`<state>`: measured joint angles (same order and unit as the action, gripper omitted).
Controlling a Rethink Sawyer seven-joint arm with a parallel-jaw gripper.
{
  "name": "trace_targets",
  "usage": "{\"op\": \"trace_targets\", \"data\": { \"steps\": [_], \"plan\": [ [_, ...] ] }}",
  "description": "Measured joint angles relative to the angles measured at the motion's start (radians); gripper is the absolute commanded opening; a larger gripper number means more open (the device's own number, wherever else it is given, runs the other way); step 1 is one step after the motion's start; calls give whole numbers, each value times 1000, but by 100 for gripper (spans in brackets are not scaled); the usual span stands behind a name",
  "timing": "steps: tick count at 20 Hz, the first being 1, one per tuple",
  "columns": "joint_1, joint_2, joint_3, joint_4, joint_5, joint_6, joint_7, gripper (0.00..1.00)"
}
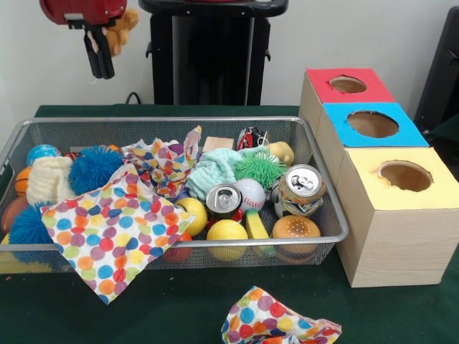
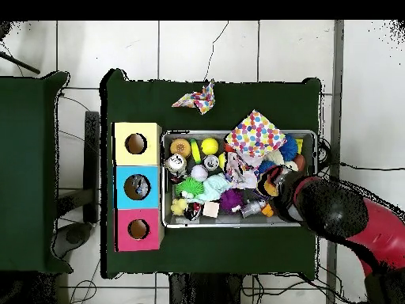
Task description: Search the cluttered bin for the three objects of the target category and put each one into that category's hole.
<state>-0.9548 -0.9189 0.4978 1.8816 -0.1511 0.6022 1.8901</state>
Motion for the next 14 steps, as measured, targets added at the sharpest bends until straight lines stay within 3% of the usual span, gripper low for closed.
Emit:
{"op": "trace_targets", "data": {
  "steps": [14],
  "plan": [
    [-35,31,52,-58,-36,39,0,0]
  ]
}}
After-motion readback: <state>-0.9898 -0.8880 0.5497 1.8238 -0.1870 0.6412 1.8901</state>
